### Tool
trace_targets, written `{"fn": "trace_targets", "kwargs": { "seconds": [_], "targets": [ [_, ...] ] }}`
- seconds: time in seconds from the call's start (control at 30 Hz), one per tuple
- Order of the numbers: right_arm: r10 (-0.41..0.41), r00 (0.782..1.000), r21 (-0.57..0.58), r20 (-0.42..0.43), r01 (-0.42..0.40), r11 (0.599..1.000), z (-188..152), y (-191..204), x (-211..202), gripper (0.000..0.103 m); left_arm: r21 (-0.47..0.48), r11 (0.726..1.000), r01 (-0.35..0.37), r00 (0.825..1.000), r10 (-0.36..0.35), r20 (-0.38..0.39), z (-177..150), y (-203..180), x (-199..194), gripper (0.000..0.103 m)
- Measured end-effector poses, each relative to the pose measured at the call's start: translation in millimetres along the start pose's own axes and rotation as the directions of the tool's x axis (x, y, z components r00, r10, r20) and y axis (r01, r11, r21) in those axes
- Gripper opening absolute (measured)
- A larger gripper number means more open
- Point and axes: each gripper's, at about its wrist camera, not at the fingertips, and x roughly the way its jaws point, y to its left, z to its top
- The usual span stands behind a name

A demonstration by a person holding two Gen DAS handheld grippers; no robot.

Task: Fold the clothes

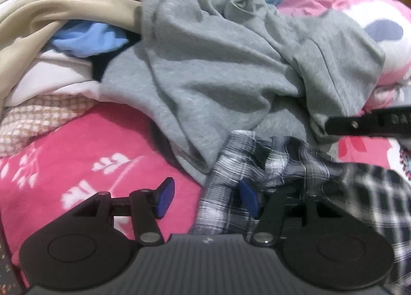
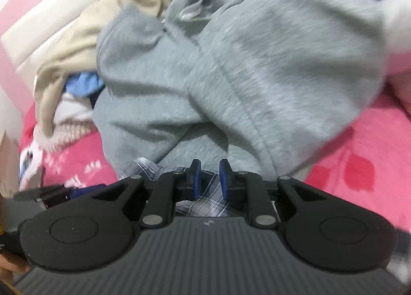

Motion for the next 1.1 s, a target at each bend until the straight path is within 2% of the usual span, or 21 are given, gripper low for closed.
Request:
{"fn": "trace_targets", "kwargs": {
  "seconds": [0.17,0.33,0.47,0.67,0.93,1.1],
  "targets": [
    [-0.035,0.999,0.077,-0.032,0.038,0.996,-11.8,3.8,-2.0,0.015,-0.054,0.998,0.020,1.000,-0.020,-0.003,0.2,16.6,-17.7,0.059],
    [-0.055,0.998,0.127,-0.013,0.056,0.990,-24.5,13.8,-12.2,0.016,-0.088,0.995,0.053,0.998,-0.054,-0.009,-1.6,26.4,-36.5,0.059],
    [-0.075,0.997,0.145,-0.001,0.075,0.987,-38.1,17.3,-29.0,0.017,-0.078,0.993,0.083,0.997,-0.083,-0.002,-2.1,22.0,-49.5,0.066],
    [-0.127,0.992,0.183,0.007,0.124,0.975,-49.9,5.8,-63.0,0.017,-0.084,0.986,0.144,0.989,-0.146,-0.006,-1.7,1.6,-59.8,0.068],
    [-0.195,0.981,0.212,0.019,0.187,0.959,-51.7,-18.8,-109.0,0.017,-0.086,0.978,0.192,0.981,-0.195,-0.020,-0.1,-39.9,-69.7,0.072],
    [-0.216,0.976,0.243,0.012,0.207,0.948,-56.8,-32.8,-124.0,0.017,-0.053,0.979,0.196,0.980,-0.197,-0.014,-2.8,-62.7,-75.4,0.080]
  ]
}}
